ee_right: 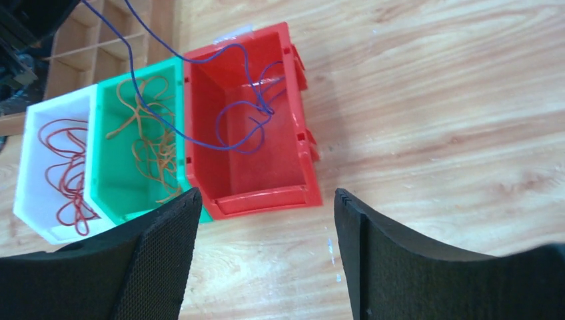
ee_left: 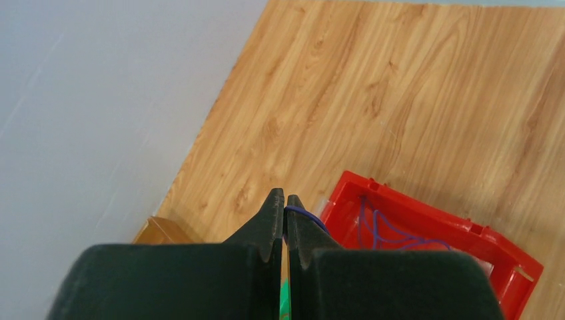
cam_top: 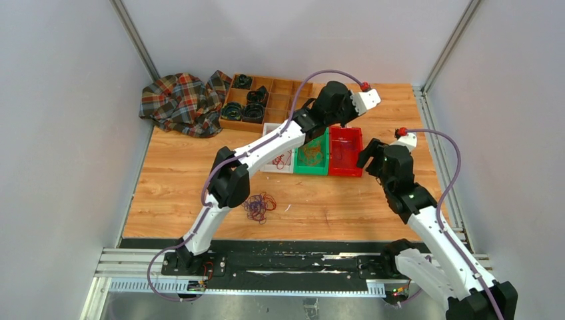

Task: Untangle the cables

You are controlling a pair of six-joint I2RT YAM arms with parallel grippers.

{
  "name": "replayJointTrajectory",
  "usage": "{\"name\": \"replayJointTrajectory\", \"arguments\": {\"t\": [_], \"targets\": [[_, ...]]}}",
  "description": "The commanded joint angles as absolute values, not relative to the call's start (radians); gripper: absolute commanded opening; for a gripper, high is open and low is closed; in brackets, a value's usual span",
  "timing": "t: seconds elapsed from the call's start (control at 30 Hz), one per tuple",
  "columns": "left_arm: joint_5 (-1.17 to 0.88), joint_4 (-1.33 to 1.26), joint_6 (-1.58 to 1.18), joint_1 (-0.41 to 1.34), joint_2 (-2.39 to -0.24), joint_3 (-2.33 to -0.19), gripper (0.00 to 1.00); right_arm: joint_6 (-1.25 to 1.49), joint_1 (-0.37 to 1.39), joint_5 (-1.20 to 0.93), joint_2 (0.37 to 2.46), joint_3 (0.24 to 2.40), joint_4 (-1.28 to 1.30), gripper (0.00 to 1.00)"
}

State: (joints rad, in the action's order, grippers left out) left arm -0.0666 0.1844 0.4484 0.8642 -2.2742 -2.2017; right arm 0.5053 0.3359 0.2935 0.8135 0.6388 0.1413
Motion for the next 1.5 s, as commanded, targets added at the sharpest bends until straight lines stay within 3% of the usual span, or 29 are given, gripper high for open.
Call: {"name": "replayJointTrajectory", "arguments": {"t": [0.0,0.2,0.47,0.73,0.77,0.9,1.03,1.13,1.2,1.47], "targets": [[-0.034,0.21,0.502,0.882,-2.318,-2.187,0.0,0.515,0.304,0.326,0.808,0.677,0.282,0.74],[-0.025,0.242,0.513,0.887,-2.343,-2.174,0.0,0.541,0.272,0.311,0.774,0.65,0.283,0.75],[0.031,0.212,0.555,0.922,-2.334,-2.069,0.0,0.563,0.176,0.173,0.783,0.654,0.261,0.66],[0.032,0.169,0.539,0.923,-2.399,-2.077,0.01,0.549,0.139,0.162,0.703,0.653,0.273,0.67],[0.024,0.181,0.545,0.923,-2.411,-2.098,0.05,0.549,0.137,0.157,0.696,0.654,0.277,0.67],[-0.063,0.32,0.592,0.898,-2.471,-2.248,0.43,0.546,0.119,0.126,0.67,0.665,0.296,0.68],[-0.112,0.463,0.582,0.867,-2.541,-2.433,0.66,0.551,0.112,0.114,0.644,0.681,0.311,0.68],[-0.167,0.501,0.612,0.861,-2.496,-2.417,0.9,0.567,0.108,0.103,0.642,0.689,0.319,0.68],[-0.185,0.513,0.646,0.858,-2.451,-2.378,0.96,0.575,0.107,0.098,0.646,0.703,0.323,0.68],[-0.122,0.578,0.71,0.848,-2.38,-2.359,0.98,0.611,0.106,0.034,0.671,0.727,0.314,0.69]]}}
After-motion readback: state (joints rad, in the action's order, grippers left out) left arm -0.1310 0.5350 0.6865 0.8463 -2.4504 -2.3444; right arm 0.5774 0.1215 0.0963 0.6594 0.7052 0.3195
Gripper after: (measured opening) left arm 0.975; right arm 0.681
